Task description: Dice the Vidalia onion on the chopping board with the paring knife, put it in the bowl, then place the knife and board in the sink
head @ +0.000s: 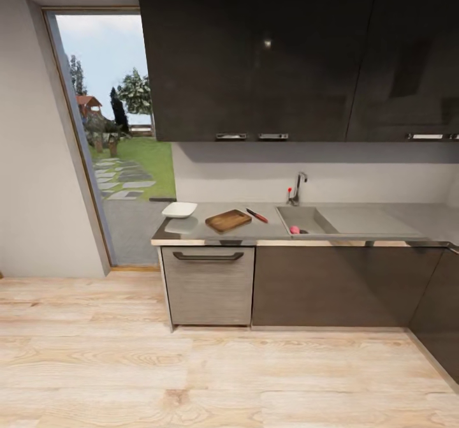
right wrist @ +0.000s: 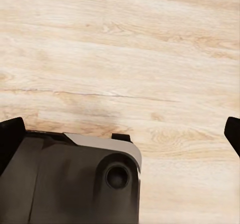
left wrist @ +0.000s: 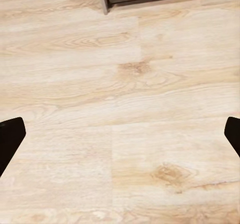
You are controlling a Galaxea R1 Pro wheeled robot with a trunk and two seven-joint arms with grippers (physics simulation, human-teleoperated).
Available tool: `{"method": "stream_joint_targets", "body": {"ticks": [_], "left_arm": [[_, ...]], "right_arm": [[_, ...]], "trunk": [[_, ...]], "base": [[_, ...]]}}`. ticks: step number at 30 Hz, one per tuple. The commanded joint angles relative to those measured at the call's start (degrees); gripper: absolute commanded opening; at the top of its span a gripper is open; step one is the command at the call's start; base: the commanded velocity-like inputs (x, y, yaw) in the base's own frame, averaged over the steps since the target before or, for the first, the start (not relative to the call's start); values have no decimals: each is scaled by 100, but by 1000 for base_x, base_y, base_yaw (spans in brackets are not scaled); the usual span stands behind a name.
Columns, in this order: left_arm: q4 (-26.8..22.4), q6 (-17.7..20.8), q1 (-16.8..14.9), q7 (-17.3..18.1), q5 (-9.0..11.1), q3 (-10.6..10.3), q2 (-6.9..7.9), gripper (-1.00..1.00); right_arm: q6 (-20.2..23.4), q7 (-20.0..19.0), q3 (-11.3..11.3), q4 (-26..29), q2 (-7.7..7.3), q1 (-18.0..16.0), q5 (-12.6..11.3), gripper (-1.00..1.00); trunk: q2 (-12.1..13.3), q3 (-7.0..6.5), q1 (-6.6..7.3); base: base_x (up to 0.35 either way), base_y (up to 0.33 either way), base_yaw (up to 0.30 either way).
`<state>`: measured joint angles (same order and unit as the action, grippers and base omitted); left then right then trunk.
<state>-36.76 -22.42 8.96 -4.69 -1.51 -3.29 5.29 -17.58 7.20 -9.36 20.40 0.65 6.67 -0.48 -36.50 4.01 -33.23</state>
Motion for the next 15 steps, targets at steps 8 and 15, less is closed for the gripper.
{"method": "stream_joint_targets", "body": {"ticks": [8, 15], "left_arm": [[-6, -2, 1, -49, -16, -32, 7, 100], [-6, -3, 1, -49, -16, -32, 7, 100]], "right_arm": [[0, 54, -48, 8, -4, 1, -5, 100], [0, 54, -49, 8, -4, 1, -5, 100]], "trunk": [[315, -137, 174], [596, -263, 328]], "base": [[0, 0, 0], [0, 0, 0]]}}
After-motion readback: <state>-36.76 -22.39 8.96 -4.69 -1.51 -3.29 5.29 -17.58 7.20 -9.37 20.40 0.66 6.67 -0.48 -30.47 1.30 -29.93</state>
